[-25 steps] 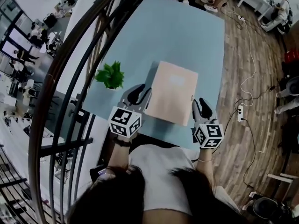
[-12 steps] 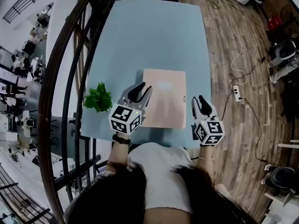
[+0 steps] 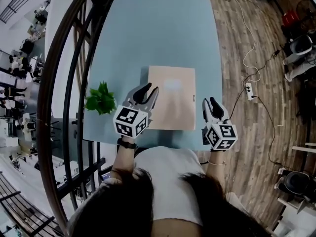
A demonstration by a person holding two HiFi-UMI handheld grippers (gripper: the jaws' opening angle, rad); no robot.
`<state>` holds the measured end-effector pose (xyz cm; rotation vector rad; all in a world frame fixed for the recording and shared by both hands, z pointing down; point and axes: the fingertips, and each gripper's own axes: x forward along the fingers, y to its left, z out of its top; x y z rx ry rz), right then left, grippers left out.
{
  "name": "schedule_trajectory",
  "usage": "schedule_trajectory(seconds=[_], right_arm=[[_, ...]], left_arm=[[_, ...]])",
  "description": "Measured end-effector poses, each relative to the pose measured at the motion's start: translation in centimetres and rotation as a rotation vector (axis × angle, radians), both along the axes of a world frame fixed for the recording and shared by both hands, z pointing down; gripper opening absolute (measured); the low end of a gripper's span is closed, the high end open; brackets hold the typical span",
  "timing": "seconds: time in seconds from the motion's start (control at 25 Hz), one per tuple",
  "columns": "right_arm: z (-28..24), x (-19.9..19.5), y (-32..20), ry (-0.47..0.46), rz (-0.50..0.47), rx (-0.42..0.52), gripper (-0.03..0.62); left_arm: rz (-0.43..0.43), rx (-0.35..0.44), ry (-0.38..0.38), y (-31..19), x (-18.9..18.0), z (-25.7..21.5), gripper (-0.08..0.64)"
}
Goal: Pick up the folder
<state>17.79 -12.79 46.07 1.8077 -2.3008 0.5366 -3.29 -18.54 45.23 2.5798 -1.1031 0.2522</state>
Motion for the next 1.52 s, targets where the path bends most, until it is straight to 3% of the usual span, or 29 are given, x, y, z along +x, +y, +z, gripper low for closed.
schedule_trajectory(seconds=[0.52, 1.04, 1.32, 1.52], right_arm=[[4.5, -1.4, 0.7, -0.012, -0.062, -0.135, 0.091], [9.9, -1.8, 1.7, -0.096, -0.042, -0.26, 0.095], [11.3, -0.8, 2.4, -0.152, 0.001, -0.285, 0.095], [12.1, -0.6, 2.9, -0.195, 0.005, -0.306, 0.095]], left_arm=[[-0.038, -0.205, 0.005, 1.5, -2.0, 6.9, 0.117], [-0.061, -0.411, 0.019, 3.1, -3.2, 13.2, 0.117], [-0.12, -0.591, 0.142, 4.3, -4.1, 15.8, 0.128], [-0.132, -0.668, 0.228, 4.6, -4.2, 16.9, 0.157]])
